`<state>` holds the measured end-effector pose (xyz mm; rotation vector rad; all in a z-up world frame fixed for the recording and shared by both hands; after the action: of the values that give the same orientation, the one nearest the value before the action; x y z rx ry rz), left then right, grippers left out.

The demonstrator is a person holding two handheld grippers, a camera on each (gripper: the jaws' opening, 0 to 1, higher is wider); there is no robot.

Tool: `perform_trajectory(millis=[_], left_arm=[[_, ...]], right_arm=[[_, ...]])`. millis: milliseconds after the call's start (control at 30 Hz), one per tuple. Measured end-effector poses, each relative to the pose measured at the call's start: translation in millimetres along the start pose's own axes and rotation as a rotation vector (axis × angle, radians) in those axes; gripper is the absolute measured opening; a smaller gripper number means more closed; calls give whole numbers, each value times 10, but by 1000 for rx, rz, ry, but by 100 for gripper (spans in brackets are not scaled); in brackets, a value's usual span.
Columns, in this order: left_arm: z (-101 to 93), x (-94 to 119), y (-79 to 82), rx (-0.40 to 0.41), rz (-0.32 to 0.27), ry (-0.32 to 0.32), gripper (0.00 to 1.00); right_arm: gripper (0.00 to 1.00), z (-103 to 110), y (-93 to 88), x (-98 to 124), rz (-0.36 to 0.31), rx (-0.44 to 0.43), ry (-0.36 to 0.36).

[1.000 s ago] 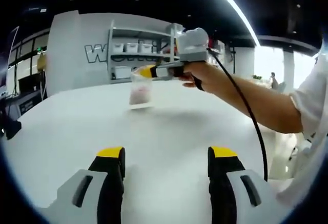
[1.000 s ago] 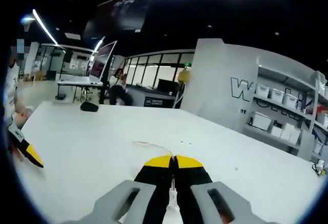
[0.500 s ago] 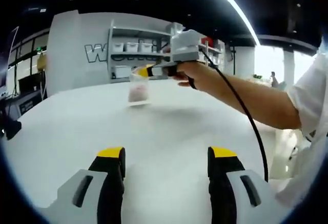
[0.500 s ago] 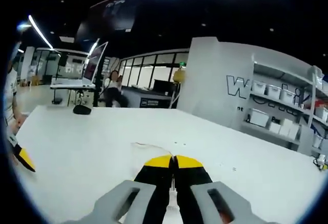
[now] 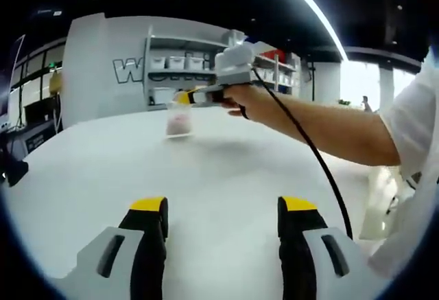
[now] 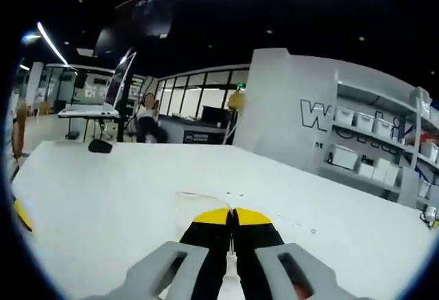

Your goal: Open the resealable bag by pulling the two sides of the seal apart until the entire bag opening is separated and visibly accessible.

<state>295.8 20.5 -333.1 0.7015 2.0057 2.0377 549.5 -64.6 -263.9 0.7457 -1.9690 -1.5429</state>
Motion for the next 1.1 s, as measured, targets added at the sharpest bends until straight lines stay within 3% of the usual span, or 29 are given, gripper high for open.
perform_trajectory(millis=[533,833,1100], left_arm=[[1,-14,-20,-19,6,11,64],[-11,-24,-18,-22,11,12,63],[-6,-24,-10,-15,8,14,62]], right_arm=[[0,-11,-258,-49,41,-82,12],[1,118,-329,54,49,-107,46],[5,121,-392,147,51,-133,22]])
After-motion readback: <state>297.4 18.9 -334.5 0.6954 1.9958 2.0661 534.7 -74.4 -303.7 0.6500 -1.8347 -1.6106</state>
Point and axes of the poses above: the point that each gripper's makers call its tool centre point, and the gripper's own axes: x roughly backward along the fingers, z roughly to its left, y roughly out of its top, the point moved 5 cm from there along x, roughly backward along the fingers, and after that the axes turned 4 degrees about -z, right-handed, at the moved point
